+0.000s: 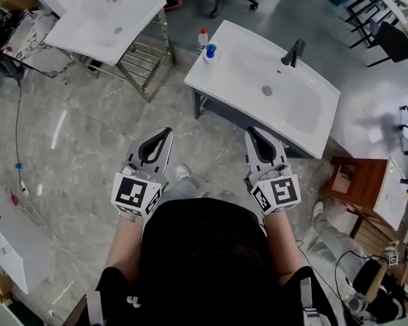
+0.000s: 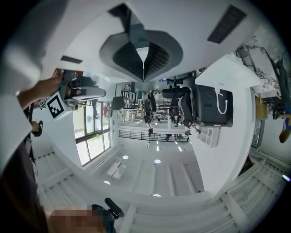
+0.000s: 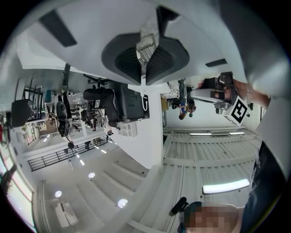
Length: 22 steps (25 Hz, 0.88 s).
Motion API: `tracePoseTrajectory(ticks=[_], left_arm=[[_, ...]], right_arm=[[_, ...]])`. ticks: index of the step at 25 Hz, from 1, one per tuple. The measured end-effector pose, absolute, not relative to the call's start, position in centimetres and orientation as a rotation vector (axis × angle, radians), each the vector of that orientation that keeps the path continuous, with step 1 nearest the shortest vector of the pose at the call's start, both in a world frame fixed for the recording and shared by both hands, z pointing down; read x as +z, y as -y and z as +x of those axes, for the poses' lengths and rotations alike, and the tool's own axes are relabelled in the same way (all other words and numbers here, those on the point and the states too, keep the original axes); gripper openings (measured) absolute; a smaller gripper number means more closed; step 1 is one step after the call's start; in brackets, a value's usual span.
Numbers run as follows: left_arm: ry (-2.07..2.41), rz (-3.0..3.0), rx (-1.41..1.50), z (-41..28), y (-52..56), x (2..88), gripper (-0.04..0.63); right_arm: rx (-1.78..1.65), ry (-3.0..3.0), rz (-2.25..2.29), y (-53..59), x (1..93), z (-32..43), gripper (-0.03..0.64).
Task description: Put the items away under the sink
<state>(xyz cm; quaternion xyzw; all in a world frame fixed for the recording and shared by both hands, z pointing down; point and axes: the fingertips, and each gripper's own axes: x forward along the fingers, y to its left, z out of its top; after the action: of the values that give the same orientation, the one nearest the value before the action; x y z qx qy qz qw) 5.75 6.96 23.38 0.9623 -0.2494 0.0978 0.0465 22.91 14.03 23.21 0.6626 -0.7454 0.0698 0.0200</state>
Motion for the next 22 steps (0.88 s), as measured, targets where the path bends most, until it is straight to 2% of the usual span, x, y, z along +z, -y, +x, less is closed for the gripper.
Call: tracePoseTrajectory(ticks=[10,22], left_arm=[[0.703,2.889,0.287,1.1,-0.3,25.0,0.023],[0.881,2.775,0.363,0.2,1.7,26.5,0.023]], right_arm=[[0.29,2.214,2.065,-6.5,25.3,19.6,0.049],[0.402,2.203,2.004,-0.8,28.5,23.7,0.049]])
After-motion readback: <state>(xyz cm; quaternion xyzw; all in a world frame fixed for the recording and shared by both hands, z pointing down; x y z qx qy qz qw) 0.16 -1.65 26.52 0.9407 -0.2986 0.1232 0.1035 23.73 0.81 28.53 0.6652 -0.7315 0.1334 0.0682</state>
